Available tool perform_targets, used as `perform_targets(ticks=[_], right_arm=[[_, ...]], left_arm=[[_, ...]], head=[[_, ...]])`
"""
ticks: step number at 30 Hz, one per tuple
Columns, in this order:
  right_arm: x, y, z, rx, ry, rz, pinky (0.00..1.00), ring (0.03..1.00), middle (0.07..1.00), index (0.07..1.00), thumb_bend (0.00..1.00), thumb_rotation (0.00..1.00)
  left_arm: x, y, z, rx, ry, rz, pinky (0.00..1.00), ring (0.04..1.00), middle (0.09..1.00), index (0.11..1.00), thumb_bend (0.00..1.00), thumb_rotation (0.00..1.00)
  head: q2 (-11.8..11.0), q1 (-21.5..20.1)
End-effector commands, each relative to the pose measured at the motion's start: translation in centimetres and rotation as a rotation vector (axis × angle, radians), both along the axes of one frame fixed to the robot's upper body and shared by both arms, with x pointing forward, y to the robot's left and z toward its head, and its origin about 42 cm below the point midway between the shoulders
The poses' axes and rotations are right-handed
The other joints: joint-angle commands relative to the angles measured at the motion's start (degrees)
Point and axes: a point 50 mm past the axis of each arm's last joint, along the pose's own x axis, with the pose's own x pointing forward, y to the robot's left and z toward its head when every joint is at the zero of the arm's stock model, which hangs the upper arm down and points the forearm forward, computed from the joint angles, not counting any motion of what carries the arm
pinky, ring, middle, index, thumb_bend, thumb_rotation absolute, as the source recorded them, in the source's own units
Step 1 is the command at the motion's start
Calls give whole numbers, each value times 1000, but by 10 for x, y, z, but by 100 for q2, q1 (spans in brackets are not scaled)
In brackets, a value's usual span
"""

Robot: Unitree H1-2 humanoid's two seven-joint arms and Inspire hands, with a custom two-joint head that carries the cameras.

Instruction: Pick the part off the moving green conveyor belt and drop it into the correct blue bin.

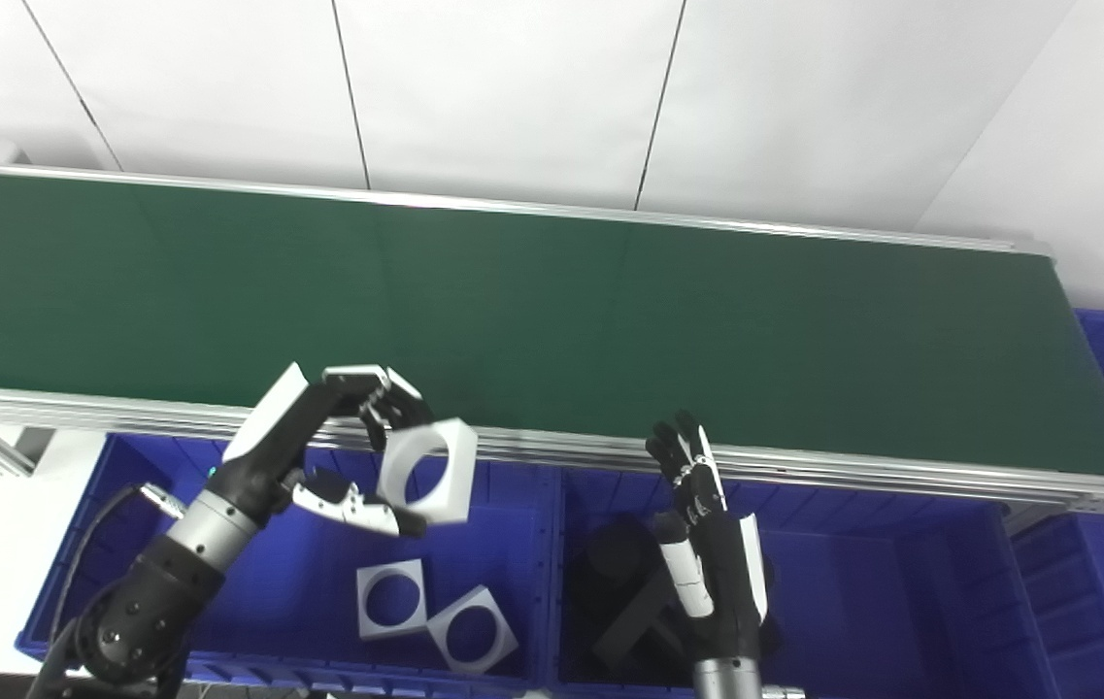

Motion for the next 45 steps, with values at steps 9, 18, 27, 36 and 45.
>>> perform_targets(ticks=[9,18,27,36,45], right_arm=[[2,-2,11,-21,-81,-1,940,898,921,975,785,842],[3,-2,8,-18,-75,4,935,895,916,971,793,841],[4,1,8,-22,-72,-5,933,893,915,970,793,847],[1,1,9,-30,-74,-2,939,903,928,979,801,864],[-4,-1,11,6,-74,-2,933,903,929,977,789,842]], left_arm=[[3,-8,-8,192,14,-28,458,510,464,525,514,0],[12,-13,-24,331,92,-51,524,560,482,510,515,0],[11,-10,-24,463,164,-63,690,822,886,903,724,171],[-3,-5,-14,350,166,-67,888,991,1000,1000,880,564],[-39,-25,-18,-274,150,4,957,996,1000,1000,883,764]], head=[[-44,69],[-104,109],[-137,104],[-116,86],[-128,91]])
